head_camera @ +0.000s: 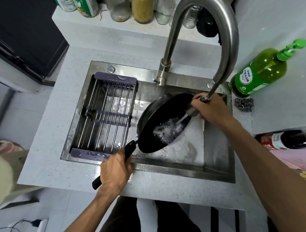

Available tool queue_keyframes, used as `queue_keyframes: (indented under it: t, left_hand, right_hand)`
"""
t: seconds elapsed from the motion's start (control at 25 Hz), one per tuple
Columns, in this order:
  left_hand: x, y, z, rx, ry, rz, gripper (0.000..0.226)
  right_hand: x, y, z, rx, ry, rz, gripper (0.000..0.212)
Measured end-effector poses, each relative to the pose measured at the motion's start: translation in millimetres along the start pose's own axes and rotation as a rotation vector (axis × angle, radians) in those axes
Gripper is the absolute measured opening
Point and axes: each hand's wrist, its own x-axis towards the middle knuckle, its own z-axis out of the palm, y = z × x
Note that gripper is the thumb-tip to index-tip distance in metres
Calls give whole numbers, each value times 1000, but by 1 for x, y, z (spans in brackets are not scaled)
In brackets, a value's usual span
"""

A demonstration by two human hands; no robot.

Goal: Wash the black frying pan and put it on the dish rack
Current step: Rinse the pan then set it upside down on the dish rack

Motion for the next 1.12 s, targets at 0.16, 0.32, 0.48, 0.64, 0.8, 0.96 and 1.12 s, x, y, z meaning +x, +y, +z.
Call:
queue_keyframes:
  t: [0.16,0.32,0.48,0.64,0.8,0.96,1.12]
  left_hand:
    - [11,7,4,-60,-9,-14,17]
    - [17,10,9,-149,-128,-32,21]
    - [23,13,12,-267,-309,-64,22]
    - [23,21,23,-356,-449,-84,28]
    - [26,28,26,-316,-559,-11,31]
    - [28,35,21,-433,-675,-27,29]
    - [20,35,27,-580,-722,-117,22]
  right_hand:
    - [-11,-10,18,107,-78,31,25]
    - [-14,-19,23,185,-142,29,18]
    - [-13,-18,18,133,-154,24,20]
    - [-24,-9,8,-194,12,76,41]
    - [-26,-12,11,-70,-135,95,41]
    - [-18,-2,-15,-340,-115,128,45]
    - [-18,-6,-7,-216,-169,88,45]
